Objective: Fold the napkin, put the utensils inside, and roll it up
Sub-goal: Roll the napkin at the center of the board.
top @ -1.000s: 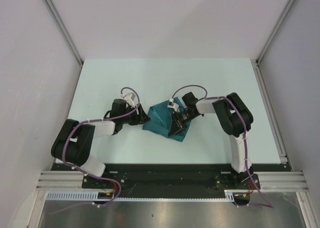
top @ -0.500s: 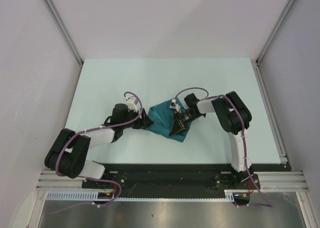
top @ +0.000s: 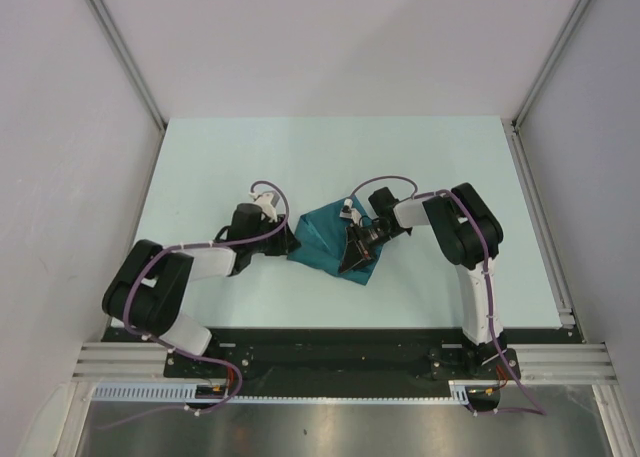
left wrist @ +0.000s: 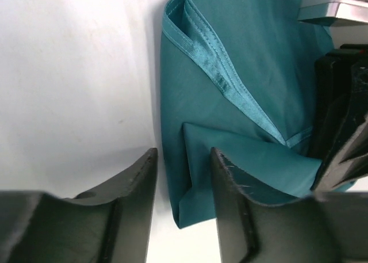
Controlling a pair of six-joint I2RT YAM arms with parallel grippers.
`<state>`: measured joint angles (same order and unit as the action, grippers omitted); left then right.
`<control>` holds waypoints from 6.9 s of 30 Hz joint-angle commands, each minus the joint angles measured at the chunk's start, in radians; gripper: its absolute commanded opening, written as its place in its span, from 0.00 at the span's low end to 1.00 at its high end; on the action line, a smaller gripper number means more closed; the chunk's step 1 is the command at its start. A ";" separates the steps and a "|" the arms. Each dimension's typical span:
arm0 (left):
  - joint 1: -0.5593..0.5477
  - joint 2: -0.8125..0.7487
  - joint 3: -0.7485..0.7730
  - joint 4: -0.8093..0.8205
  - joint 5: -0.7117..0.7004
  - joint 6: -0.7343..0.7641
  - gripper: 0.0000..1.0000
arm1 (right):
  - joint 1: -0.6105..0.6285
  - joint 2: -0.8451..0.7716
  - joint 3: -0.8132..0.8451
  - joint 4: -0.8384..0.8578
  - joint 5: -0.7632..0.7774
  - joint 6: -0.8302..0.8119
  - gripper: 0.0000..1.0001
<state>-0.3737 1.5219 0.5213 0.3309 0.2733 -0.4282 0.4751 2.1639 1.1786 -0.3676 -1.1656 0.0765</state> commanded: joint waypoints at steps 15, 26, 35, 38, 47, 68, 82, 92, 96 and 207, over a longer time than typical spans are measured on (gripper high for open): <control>-0.001 0.112 0.077 -0.052 0.063 0.017 0.00 | -0.001 -0.085 0.006 -0.076 0.205 0.000 0.48; -0.002 0.127 0.118 -0.121 0.083 0.032 0.00 | 0.095 -0.384 0.066 0.001 0.532 0.010 0.63; -0.002 0.133 0.141 -0.151 0.093 0.029 0.00 | 0.402 -0.483 -0.079 0.272 1.150 -0.164 0.70; -0.002 0.132 0.144 -0.155 0.093 0.026 0.00 | 0.464 -0.492 -0.137 0.359 1.225 -0.207 0.70; -0.001 0.130 0.151 -0.158 0.102 0.022 0.00 | 0.511 -0.446 -0.204 0.440 1.244 -0.247 0.72; 0.002 0.101 0.152 -0.135 0.113 0.006 0.02 | 0.432 -0.331 -0.185 0.340 1.017 -0.162 0.38; 0.087 -0.103 0.046 -0.067 0.064 -0.043 0.70 | 0.266 -0.202 -0.129 0.236 0.545 -0.020 0.19; 0.079 -0.158 -0.064 0.029 0.113 0.000 0.72 | 0.174 -0.110 -0.129 0.335 0.203 0.137 0.17; 0.059 -0.172 -0.101 0.082 0.129 0.016 0.72 | 0.151 -0.078 -0.131 0.393 0.115 0.187 0.17; -0.001 -0.204 -0.158 0.120 0.165 0.063 0.76 | 0.120 -0.086 -0.105 0.332 0.130 0.221 0.05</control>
<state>-0.3557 1.3365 0.4026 0.3496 0.3668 -0.3935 0.6250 2.0140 1.0626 -0.0166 -0.9100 0.2260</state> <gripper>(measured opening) 0.765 0.148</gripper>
